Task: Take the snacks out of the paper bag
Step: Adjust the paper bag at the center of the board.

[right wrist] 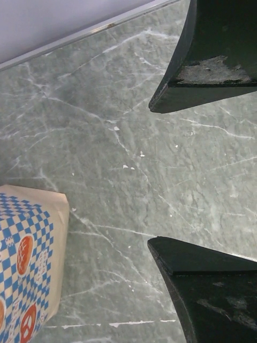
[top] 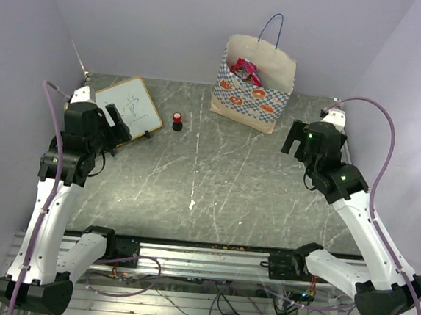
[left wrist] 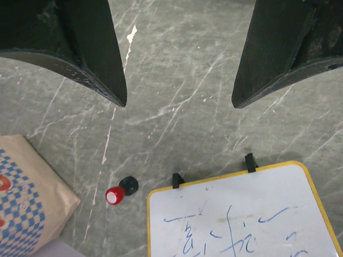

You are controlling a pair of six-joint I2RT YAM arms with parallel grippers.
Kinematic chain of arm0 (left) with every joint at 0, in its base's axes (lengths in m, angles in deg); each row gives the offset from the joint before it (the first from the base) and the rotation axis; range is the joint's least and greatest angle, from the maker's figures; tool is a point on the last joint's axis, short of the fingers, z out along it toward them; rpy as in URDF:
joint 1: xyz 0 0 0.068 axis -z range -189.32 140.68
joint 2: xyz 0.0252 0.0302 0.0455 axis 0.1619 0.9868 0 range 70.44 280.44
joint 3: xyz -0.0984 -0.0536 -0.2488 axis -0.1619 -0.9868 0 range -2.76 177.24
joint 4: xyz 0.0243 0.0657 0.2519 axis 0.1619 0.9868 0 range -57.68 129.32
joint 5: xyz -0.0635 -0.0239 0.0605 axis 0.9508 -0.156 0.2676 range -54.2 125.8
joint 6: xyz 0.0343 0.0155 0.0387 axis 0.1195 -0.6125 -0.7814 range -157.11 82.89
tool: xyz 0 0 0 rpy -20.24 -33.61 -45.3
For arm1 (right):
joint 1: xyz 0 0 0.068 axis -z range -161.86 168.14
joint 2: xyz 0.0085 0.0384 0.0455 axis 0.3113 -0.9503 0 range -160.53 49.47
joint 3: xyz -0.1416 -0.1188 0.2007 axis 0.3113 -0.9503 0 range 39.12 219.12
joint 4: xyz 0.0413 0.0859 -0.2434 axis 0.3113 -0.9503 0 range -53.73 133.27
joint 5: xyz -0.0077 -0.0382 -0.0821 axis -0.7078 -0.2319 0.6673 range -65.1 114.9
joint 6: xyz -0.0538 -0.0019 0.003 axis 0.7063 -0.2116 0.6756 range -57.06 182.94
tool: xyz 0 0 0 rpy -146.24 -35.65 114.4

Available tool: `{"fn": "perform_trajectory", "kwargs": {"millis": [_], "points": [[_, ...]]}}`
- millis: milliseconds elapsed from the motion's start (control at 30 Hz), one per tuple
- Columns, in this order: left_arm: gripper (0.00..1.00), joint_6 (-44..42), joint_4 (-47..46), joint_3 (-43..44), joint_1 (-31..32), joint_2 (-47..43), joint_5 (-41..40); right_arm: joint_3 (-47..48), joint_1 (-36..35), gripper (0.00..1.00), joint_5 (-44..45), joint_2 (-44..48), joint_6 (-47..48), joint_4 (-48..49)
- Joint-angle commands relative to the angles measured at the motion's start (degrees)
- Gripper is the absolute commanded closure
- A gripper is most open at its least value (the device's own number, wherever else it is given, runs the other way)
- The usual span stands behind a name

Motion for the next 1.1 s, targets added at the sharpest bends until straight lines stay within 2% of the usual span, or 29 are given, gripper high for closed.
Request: {"fn": "perform_trajectory", "kwargs": {"millis": [0,200,400,600,700,900,967,1000,1067], "points": [[0.14,-2.26,-5.45,-2.15,0.16,-1.25,2.59,-0.56,2.61,0.00,-4.12,-2.30,-1.53,3.62],[0.17,-4.34,-9.39,-2.86,0.20,-0.12,6.48,3.49,4.53,0.00,-12.26,-10.37,2.93,8.77],[0.03,-5.97,-12.80,-2.73,0.23,1.25,9.38,11.51,5.35,0.00,-20.44,-21.04,9.36,14.93],[0.00,-7.67,-15.39,-2.92,0.27,2.87,12.62,24.47,5.71,0.00,-27.01,-32.72,17.44,18.66],[0.00,-9.93,-16.38,-2.02,0.29,4.43,16.22,30.40,5.86,0.04,-30.60,-38.45,21.98,20.53],[0.01,-12.15,-17.99,-0.87,0.32,5.25,17.19,42.66,5.95,0.23,-34.27,-47.90,26.71,19.84],[0.01,-12.48,-17.99,-0.84,0.40,5.02,17.42,44.32,5.93,0.37,-37.06,-49.15,26.40,19.60],[0.00,-12.46,-17.91,-0.88,0.42,4.86,17.37,44.79,5.90,0.52,-39.42,-49.40,26.22,19.32],[0.00,-12.41,-17.61,-1.00,0.50,4.37,17.45,44.56,5.84,0.72,-43.64,-49.19,25.08,19.07]]}}
